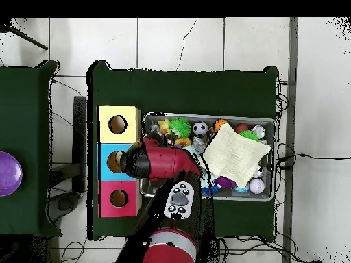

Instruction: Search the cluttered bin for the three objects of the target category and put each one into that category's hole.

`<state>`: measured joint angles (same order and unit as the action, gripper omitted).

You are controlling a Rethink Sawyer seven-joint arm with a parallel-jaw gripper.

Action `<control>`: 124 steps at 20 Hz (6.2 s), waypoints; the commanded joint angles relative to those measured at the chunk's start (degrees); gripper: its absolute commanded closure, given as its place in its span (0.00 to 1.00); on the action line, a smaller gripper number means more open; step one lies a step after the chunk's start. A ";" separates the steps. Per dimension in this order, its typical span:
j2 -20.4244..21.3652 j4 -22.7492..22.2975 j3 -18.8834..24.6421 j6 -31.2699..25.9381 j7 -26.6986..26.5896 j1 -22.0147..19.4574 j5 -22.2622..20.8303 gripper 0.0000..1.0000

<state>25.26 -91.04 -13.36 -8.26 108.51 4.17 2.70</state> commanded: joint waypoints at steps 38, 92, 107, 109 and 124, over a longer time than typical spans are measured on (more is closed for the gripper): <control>-1.27 -1.28 20.40 6.00 10.71 -8.80 1.90 0.00; -8.70 -1.32 17.94 7.62 10.24 -7.95 10.37 0.00; -5.83 2.16 1.09 19.32 9.06 2.20 11.10 0.00; -6.29 3.13 -0.53 20.18 8.19 2.88 11.08 0.00; -10.73 5.23 2.29 12.41 6.03 -0.96 10.31 0.00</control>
<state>18.70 -89.59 -14.08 7.90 108.51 5.91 13.00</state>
